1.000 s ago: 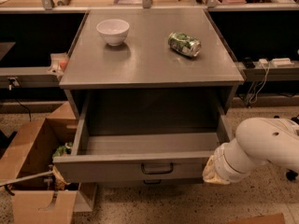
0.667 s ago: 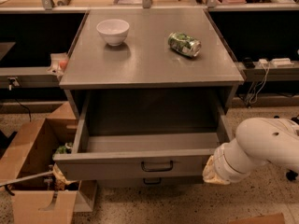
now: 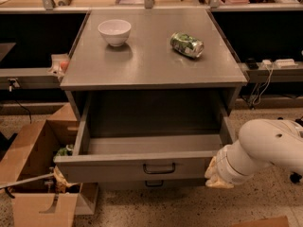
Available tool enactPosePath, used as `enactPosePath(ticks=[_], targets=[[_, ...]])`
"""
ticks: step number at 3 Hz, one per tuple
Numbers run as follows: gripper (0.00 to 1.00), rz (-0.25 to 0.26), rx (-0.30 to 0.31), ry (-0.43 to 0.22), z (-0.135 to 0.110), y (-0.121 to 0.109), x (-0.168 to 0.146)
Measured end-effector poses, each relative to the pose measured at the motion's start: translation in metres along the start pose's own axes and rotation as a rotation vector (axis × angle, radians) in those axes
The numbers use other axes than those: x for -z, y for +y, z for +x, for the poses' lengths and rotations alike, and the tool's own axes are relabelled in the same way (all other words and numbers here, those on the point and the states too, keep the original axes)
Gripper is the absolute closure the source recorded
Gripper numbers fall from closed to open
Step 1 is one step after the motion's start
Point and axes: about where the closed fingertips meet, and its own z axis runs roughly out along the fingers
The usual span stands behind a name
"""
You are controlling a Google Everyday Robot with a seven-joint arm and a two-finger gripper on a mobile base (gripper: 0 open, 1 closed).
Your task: Close top drawer
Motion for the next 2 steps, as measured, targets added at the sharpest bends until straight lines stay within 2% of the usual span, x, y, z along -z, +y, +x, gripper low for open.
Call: enactPosePath(ticks=[1,2], targets=[[0.00,0.000,0.000,0.000,0.0000,0.0000,0.0000],[0.00,0.000,0.000,0.000,0.0000,0.0000,0.0000]])
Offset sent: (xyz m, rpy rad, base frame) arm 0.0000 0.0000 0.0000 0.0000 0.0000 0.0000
